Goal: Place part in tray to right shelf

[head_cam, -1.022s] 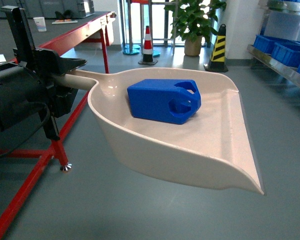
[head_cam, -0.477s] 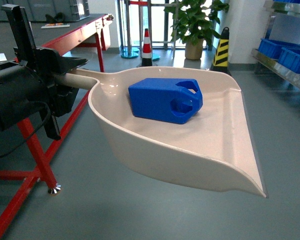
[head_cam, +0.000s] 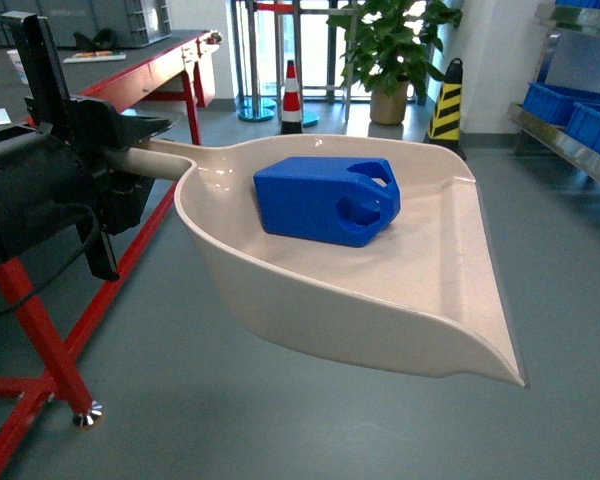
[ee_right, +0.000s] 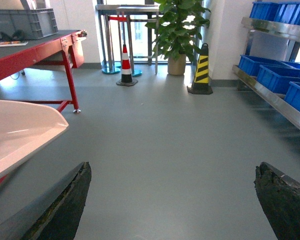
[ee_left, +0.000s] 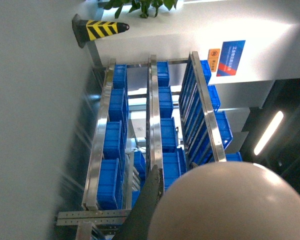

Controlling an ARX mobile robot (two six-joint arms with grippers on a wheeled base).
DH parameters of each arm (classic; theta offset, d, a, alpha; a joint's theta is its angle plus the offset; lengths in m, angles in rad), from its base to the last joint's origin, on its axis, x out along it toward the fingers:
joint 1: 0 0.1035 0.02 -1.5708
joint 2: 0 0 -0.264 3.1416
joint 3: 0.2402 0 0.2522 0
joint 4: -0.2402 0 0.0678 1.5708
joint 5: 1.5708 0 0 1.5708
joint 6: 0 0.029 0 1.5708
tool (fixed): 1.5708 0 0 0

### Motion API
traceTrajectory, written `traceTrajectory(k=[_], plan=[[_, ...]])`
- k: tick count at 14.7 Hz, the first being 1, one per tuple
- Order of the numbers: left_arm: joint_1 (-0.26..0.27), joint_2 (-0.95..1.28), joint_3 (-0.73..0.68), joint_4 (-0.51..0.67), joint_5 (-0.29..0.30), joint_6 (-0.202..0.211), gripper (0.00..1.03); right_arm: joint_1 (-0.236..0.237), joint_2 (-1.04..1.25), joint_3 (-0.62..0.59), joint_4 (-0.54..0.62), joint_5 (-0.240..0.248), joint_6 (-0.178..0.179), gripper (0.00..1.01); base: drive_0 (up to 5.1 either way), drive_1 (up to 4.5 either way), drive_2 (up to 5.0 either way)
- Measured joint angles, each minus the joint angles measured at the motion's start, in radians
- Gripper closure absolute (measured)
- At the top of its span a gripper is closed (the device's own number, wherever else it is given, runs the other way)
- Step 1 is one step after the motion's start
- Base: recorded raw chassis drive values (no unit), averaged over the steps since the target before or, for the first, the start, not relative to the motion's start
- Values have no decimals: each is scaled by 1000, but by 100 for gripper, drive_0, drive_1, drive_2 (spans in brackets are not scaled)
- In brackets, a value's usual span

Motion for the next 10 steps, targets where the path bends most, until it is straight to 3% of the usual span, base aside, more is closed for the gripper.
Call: traceTrajectory(k=[1,10], plan=[[-2,0,0,-2,4,0,90,0,0,0,2,0,0,3,16,449,-417],[-2,0,3,-1,4,0,90,0,0,0,3,0,0,3,0,0,0]])
